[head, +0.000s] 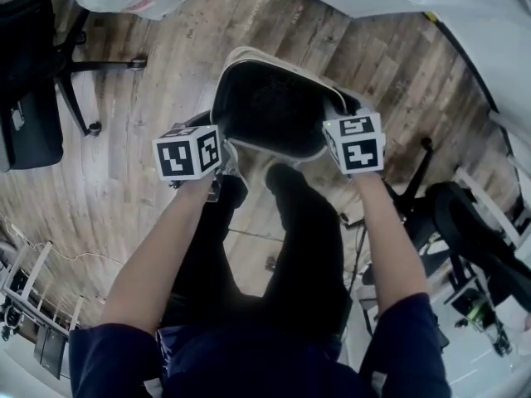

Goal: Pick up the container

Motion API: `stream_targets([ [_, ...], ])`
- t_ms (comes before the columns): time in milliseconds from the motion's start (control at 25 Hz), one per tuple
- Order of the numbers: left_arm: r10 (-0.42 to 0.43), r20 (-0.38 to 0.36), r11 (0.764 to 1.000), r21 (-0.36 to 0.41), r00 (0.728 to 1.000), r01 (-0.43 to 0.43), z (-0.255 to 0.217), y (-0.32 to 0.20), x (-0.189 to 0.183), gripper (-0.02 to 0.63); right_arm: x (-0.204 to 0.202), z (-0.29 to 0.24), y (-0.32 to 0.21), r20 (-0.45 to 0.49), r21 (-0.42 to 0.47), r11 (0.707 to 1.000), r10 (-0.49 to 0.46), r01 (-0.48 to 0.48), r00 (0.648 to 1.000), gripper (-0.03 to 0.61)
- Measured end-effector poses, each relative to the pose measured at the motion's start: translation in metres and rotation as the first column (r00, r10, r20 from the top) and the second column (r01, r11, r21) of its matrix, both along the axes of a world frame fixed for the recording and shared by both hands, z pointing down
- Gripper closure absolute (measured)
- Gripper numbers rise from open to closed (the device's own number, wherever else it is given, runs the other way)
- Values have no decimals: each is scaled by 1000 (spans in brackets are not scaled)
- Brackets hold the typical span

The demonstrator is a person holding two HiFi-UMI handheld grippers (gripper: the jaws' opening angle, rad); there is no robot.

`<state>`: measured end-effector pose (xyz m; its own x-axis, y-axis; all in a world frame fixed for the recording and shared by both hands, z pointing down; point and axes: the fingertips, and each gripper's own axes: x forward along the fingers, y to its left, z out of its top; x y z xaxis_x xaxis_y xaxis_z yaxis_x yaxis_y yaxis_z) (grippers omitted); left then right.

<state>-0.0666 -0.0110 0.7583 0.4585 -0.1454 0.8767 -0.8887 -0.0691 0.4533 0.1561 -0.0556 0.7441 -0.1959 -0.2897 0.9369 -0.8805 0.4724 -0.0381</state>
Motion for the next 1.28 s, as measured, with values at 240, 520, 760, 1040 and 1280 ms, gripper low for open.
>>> stream_targets([
  [240, -28, -20, 999, 22, 999, 28, -119, 3, -5, 491, -7, -121, -1, 4, 30, 1000, -6, 6, 1000, 522],
  [520, -72, -45, 994, 74, 996, 75, -252, 9, -9, 492, -12, -257, 6, 15, 82, 997, -5, 4, 1000, 522],
  [760, -110, -82, 983, 141, 991, 121, -345, 15, -10, 492, -12, -354, 13, 11, 141, 990, 0, -1, 1000, 522],
  [1040, -117, -107, 965, 222, 987, 138, -424, 28, -17, 494, -17, -433, 35, 18, 199, 979, 31, -34, 999, 522],
  [1280, -125, -136, 958, 240, 983, 156, -458, 45, -21, 494, -21, -470, 52, 7, 225, 974, 32, -33, 999, 522],
])
